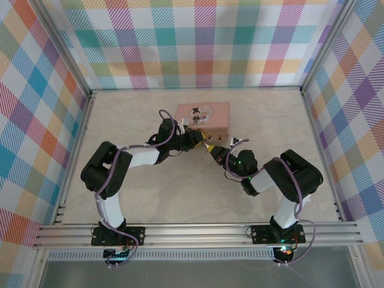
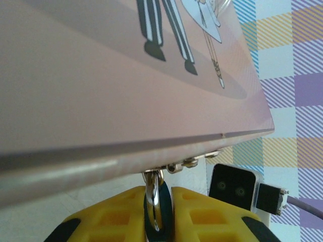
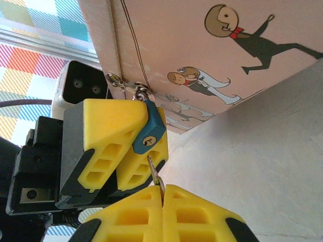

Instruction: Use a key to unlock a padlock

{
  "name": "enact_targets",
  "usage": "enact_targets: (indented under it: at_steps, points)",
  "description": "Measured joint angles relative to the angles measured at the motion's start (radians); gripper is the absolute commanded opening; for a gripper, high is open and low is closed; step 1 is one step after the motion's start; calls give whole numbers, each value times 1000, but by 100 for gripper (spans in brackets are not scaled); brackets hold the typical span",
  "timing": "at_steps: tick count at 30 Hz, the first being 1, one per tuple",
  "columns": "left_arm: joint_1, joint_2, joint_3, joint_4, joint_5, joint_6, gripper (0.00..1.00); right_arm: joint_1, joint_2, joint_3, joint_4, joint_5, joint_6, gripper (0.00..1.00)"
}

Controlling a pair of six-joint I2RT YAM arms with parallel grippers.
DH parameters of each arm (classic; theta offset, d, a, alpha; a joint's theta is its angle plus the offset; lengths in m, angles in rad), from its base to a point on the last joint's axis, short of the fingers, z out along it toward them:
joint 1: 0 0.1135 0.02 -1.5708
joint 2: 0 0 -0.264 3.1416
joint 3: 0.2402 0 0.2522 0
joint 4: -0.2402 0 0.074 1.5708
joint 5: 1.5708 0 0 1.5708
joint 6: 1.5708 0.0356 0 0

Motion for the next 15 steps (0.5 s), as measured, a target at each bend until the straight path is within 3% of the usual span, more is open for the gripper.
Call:
enact_targets:
  at_steps: [15]
  points:
    - [-3,0,-6,24,-1,-3,17,3,27,27,0,19,4,0]
